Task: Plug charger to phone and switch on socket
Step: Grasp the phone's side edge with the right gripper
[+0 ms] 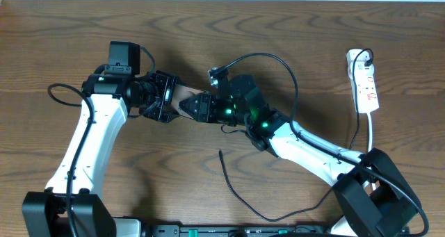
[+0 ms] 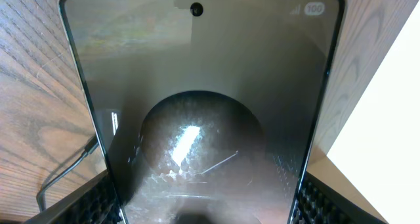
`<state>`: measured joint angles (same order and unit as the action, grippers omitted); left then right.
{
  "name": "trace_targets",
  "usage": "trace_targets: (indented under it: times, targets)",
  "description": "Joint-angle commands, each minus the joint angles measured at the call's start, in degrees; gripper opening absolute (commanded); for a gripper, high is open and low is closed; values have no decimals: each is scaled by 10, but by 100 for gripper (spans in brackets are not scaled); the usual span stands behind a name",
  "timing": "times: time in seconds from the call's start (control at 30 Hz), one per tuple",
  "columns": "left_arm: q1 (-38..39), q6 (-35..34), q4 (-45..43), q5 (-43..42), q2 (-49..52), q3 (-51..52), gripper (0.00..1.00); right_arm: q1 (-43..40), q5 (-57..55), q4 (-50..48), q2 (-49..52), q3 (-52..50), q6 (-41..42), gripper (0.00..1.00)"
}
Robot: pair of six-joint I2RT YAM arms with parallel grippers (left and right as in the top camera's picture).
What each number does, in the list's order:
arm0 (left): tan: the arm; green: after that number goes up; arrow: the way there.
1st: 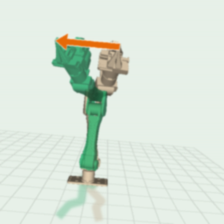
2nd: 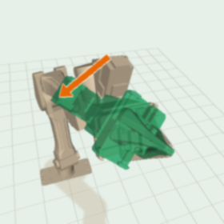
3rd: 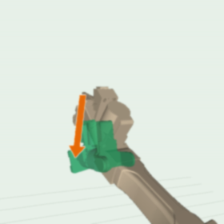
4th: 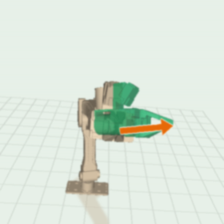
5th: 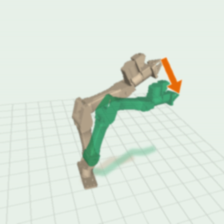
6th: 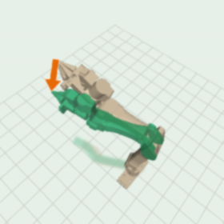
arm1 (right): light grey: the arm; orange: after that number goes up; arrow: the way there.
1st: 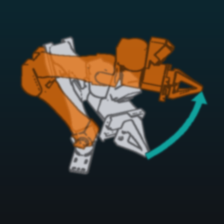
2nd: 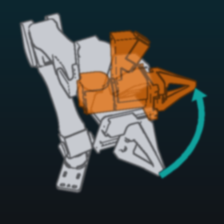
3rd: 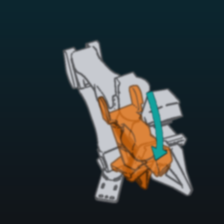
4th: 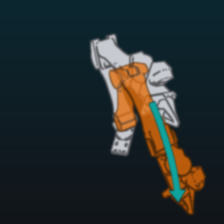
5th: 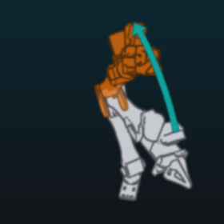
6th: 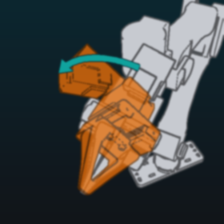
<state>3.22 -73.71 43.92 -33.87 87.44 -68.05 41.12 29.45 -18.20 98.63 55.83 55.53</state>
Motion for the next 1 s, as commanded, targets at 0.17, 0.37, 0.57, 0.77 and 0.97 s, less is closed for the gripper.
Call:
trace_targets:
  times: [0.17, 0.37, 0.57, 0.77, 0.97]
  targets:
    - [1, -8, 1, 0, -11, -15, 7, 6, -9, 0, 4, 6, 1, 38]
    - [1, -8, 1, 0, -11, -15, 8, 6, -11, 0, 4, 6, 2, 37]
    - [1, -8, 1, 0, -11, -15, 8, 6, -11, 0, 4, 6, 1, 31]
    - [1, -7, 1, 0, -11, -15, 8, 6, -15, 0, 4, 6, 1, 26]
    - [1, -7, 1, 0, -11, -15, 7, 6, -15, 0, 4, 6, 1, 15]
